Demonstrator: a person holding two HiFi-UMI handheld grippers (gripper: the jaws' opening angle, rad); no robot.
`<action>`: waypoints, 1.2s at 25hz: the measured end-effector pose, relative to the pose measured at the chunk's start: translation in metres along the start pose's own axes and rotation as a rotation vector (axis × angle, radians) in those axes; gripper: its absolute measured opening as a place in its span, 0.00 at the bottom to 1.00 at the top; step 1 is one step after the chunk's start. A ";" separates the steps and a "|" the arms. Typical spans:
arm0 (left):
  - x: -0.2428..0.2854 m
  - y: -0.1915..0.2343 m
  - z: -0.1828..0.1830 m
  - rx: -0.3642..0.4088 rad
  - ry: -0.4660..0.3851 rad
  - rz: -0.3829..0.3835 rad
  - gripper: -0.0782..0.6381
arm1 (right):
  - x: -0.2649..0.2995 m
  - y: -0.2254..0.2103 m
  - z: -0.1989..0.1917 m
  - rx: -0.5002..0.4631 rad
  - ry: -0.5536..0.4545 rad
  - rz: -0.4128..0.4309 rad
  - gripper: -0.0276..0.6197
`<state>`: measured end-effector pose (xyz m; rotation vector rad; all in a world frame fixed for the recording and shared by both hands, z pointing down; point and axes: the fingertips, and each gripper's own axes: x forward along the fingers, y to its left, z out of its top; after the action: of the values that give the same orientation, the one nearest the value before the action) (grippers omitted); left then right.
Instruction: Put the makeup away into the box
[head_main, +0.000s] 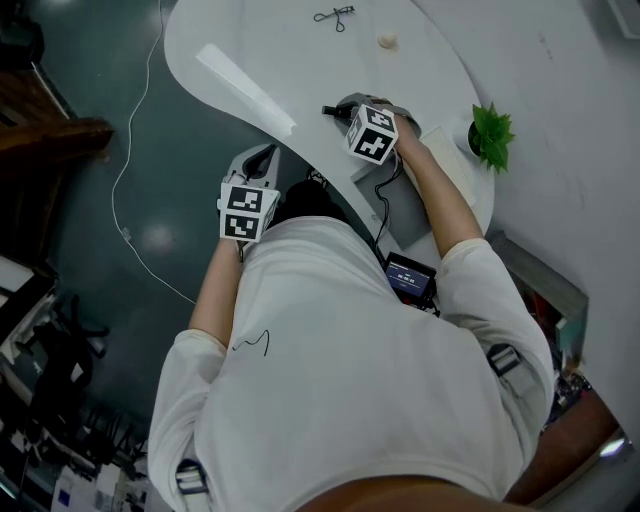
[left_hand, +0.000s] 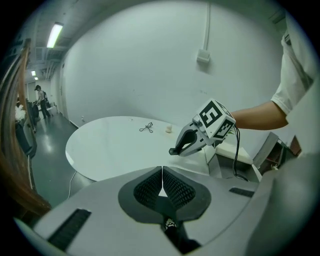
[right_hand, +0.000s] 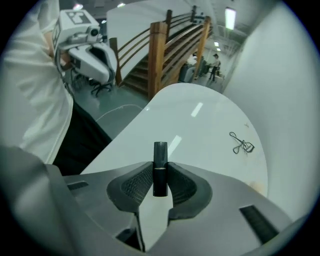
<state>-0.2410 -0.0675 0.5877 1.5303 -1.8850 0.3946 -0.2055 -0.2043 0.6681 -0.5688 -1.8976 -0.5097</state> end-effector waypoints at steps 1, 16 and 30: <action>0.003 -0.003 0.003 0.015 0.000 -0.015 0.14 | -0.006 -0.001 0.003 0.062 -0.035 -0.015 0.18; 0.036 -0.051 0.052 0.192 -0.025 -0.208 0.14 | -0.123 -0.013 0.006 0.864 -0.549 -0.365 0.18; 0.060 -0.147 0.061 0.378 -0.007 -0.507 0.14 | -0.190 0.045 -0.084 1.279 -0.635 -0.706 0.18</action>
<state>-0.1254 -0.1888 0.5567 2.1845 -1.4025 0.5257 -0.0525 -0.2469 0.5266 0.9003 -2.5042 0.5809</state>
